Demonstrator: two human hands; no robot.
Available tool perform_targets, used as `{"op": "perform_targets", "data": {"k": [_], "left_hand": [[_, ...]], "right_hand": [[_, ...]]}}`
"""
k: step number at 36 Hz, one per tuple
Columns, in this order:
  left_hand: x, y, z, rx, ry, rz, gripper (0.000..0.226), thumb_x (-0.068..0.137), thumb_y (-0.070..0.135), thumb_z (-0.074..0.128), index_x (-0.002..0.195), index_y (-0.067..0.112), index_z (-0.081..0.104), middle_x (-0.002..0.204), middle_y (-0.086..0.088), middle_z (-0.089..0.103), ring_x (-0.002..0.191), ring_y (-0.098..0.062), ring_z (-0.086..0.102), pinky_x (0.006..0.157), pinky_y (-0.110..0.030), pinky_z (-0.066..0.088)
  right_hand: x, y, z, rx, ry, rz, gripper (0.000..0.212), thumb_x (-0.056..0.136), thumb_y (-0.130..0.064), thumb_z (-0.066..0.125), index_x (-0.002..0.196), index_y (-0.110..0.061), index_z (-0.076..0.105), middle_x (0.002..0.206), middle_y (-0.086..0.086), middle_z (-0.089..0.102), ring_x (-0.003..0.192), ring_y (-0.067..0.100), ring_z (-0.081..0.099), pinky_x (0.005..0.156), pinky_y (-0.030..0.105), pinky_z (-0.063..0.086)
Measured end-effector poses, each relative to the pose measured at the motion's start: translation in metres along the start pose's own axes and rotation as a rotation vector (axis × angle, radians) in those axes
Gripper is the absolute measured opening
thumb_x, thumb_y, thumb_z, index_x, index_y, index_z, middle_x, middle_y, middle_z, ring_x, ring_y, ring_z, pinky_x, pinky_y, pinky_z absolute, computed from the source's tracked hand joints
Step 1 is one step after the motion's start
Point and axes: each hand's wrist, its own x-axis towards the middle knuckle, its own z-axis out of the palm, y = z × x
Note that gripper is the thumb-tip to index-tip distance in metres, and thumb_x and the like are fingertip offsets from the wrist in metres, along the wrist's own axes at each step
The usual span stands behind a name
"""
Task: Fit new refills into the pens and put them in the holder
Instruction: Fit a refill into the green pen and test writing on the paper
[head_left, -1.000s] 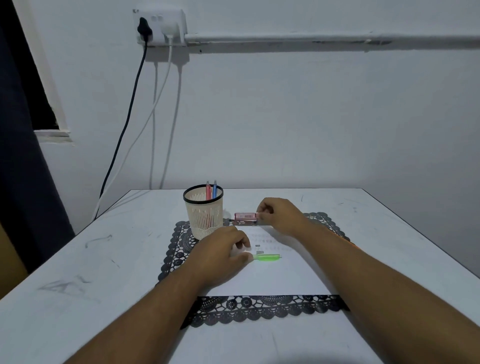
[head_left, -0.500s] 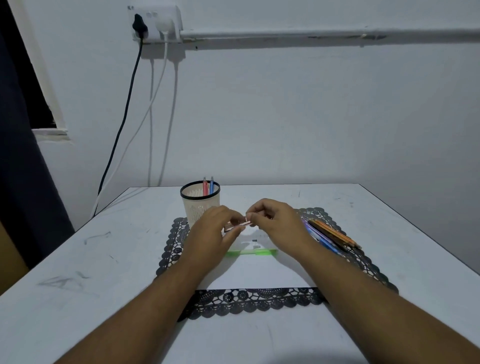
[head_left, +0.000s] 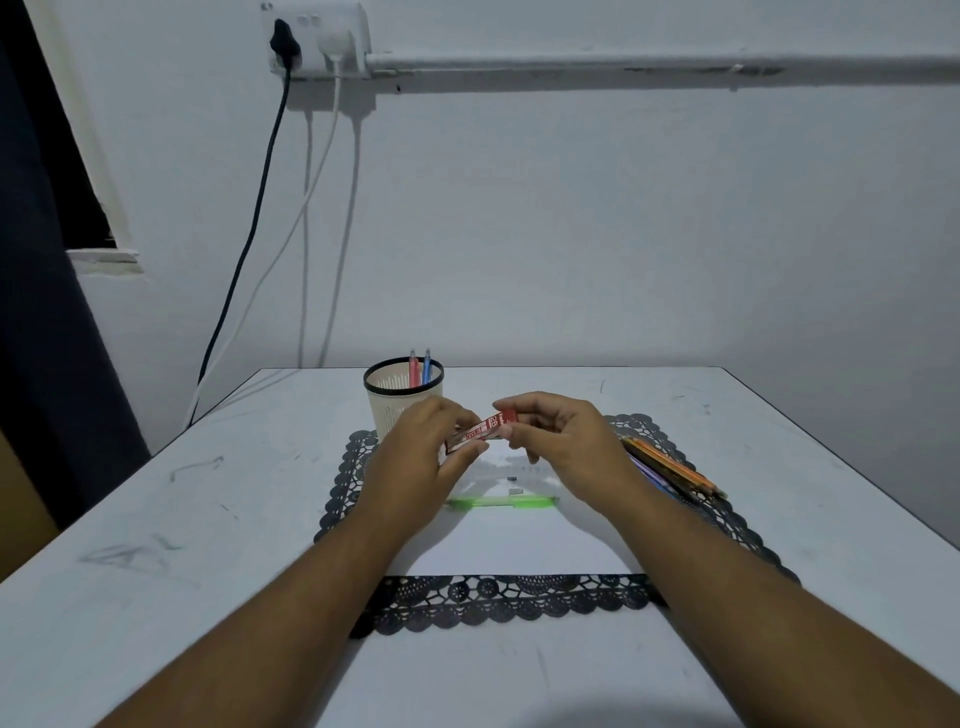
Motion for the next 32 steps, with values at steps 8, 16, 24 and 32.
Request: {"op": "perform_targets", "data": {"k": [8, 16, 24, 32], "left_hand": [[0.000, 0.003, -0.003, -0.085, -0.061, 0.024, 0.013, 0.095, 0.039, 0.069, 0.107, 0.034, 0.070, 0.097, 0.022, 0.063, 0.095, -0.004, 0.054, 0.076, -0.024, 0.041], [-0.001, 0.005, -0.001, -0.024, -0.016, 0.013, 0.022, 0.095, 0.048, 0.065, 0.108, 0.032, 0.069, 0.095, 0.022, 0.060, 0.096, 0.000, 0.050, 0.078, -0.023, 0.041], [0.000, 0.007, -0.012, 0.048, 0.027, -0.013, 0.021, 0.092, 0.039, 0.072, 0.109, 0.026, 0.073, 0.096, 0.014, 0.064, 0.096, -0.004, 0.049, 0.081, -0.011, 0.035], [0.000, 0.016, -0.016, -0.066, 0.059, -0.047, 0.026, 0.093, 0.026, 0.073, 0.119, 0.029, 0.070, 0.104, 0.021, 0.066, 0.096, 0.000, 0.058, 0.080, -0.015, 0.046]], "right_hand": [[-0.002, -0.005, -0.007, -0.052, -0.024, -0.035, 0.014, 0.092, -0.014, 0.076, 0.105, -0.016, 0.081, 0.092, 0.007, 0.078, 0.078, 0.008, 0.064, 0.071, 0.026, 0.050], [0.000, -0.004, -0.002, 0.049, 0.060, -0.004, 0.020, 0.102, -0.018, 0.063, 0.108, -0.008, 0.080, 0.087, 0.009, 0.077, 0.078, 0.017, 0.065, 0.063, 0.027, 0.050], [0.003, 0.000, 0.006, 0.177, 0.108, 0.203, 0.011, 0.093, -0.008, 0.074, 0.098, 0.002, 0.076, 0.089, 0.016, 0.078, 0.067, 0.016, 0.064, 0.058, 0.027, 0.048], [0.002, -0.001, 0.014, 0.513, 0.084, 0.427, 0.006, 0.095, 0.002, 0.066, 0.098, 0.003, 0.070, 0.085, 0.016, 0.074, 0.061, 0.014, 0.060, 0.051, 0.020, 0.047]]}}
